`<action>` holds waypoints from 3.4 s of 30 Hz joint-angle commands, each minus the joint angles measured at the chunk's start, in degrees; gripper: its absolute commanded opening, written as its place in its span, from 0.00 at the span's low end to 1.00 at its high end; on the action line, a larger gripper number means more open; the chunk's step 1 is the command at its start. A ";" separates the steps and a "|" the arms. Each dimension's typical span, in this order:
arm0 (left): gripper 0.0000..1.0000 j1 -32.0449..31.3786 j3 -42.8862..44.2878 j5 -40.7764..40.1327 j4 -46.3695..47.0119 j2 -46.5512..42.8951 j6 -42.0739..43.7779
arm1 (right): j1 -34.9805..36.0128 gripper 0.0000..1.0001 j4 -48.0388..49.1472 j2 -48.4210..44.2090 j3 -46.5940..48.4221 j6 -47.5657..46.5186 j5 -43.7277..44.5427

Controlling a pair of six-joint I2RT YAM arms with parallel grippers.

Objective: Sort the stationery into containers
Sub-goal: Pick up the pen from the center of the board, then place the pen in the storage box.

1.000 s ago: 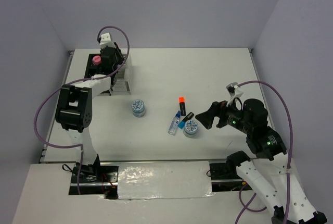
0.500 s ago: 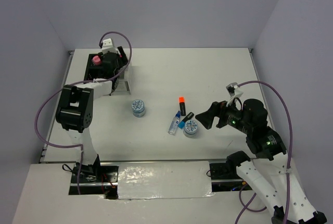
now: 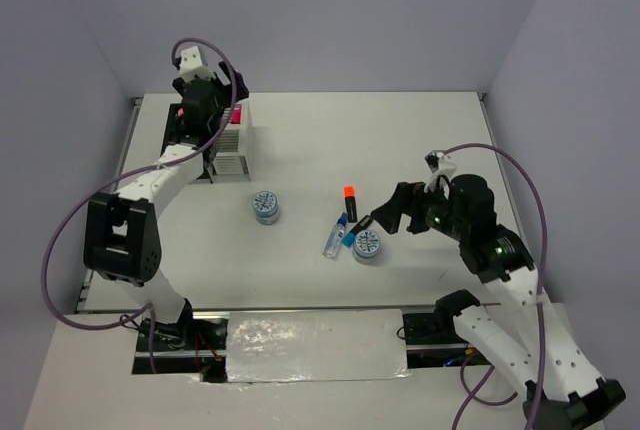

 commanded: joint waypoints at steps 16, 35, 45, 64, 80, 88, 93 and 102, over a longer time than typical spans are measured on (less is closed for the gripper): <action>0.99 -6.83 -3.63 16.40 -61.44 -39.80 -5.71 | 5.76 0.72 1.78 48.31 23.84 -1.94 24.09; 0.99 -6.92 -17.00 14.65 -66.57 -54.50 3.26 | 10.86 0.71 0.46 69.78 31.42 -1.95 26.81; 0.99 -6.92 -17.97 15.44 -65.51 -55.46 3.09 | 10.86 0.59 3.54 69.07 23.77 -1.77 26.28; 0.99 -6.92 -22.88 31.07 -48.50 -54.59 -6.56 | 10.86 0.04 9.43 57.40 19.54 -6.07 28.39; 0.96 -14.73 -22.90 40.58 -7.67 -37.99 -28.65 | 23.68 0.03 18.66 26.10 8.65 -3.88 18.90; 0.88 -21.95 -17.44 35.31 -14.89 -30.60 -24.69 | 30.02 0.02 16.55 24.95 11.55 -2.21 23.47; 0.87 -23.44 -16.12 35.75 -16.46 -27.96 -23.72 | 30.28 0.02 16.81 25.74 13.30 -1.77 23.99; 0.72 -23.89 -14.63 34.77 -18.23 -27.26 -22.22 | 30.64 0.03 19.10 24.86 13.92 -1.77 21.54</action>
